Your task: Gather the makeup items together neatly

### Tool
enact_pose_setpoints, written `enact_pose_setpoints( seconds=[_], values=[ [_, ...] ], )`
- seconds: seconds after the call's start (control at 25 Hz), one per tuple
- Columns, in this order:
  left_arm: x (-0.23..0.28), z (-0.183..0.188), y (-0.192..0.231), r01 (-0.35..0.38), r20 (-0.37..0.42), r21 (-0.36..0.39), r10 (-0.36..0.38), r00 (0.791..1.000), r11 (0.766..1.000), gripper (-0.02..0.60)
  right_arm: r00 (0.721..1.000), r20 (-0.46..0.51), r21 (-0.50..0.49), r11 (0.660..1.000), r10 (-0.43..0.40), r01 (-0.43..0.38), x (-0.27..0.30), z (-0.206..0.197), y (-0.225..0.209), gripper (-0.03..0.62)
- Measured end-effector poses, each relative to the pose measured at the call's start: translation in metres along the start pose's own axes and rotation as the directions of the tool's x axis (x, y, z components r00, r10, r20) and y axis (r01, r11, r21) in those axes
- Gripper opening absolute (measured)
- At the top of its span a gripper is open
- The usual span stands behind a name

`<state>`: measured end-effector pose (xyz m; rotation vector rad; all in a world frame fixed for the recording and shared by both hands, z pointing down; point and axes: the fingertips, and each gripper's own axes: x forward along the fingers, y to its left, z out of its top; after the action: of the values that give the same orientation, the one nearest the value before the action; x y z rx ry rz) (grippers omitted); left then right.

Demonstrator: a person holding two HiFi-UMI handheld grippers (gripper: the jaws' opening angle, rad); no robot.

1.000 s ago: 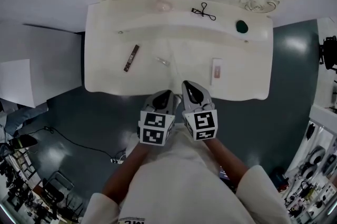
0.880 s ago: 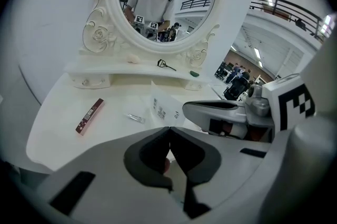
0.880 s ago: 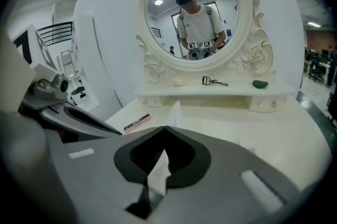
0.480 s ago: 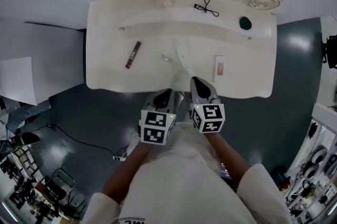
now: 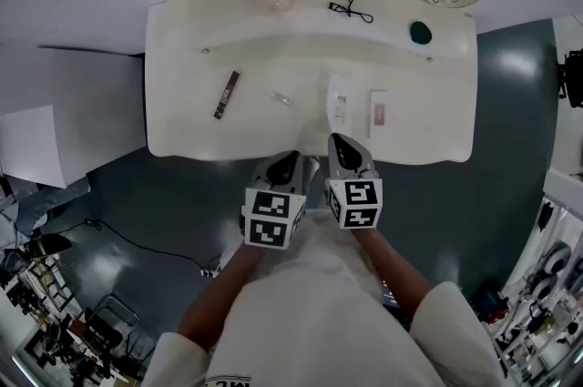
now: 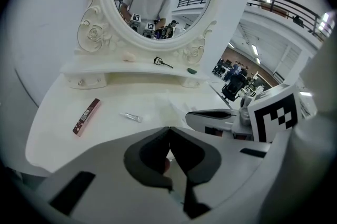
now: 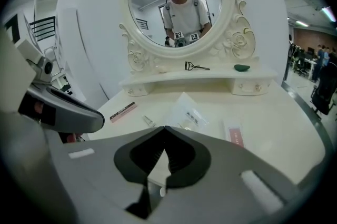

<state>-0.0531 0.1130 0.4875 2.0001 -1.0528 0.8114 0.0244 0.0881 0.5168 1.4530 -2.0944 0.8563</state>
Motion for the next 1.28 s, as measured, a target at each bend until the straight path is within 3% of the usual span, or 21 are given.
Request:
enact_pose_setpoints(
  seconds=[0.88, 1.28],
  values=[
    [0.005, -0.005, 0.002, -0.01, -0.008, -0.013, 0.01, 1.0, 1.0, 0.011, 0.997, -0.067, -0.111, 0.993, 0.034, -0.041, 0.022, -0.01, -0.011, 0.005],
    [0.009, -0.011, 0.004, -0.016, -0.022, -0.021, 0.016, 1.0, 1.0, 0.009, 0.991, -0.109, -0.099, 0.992, 0.07, -0.081, 0.034, -0.017, -0.011, 0.005]
  ],
)
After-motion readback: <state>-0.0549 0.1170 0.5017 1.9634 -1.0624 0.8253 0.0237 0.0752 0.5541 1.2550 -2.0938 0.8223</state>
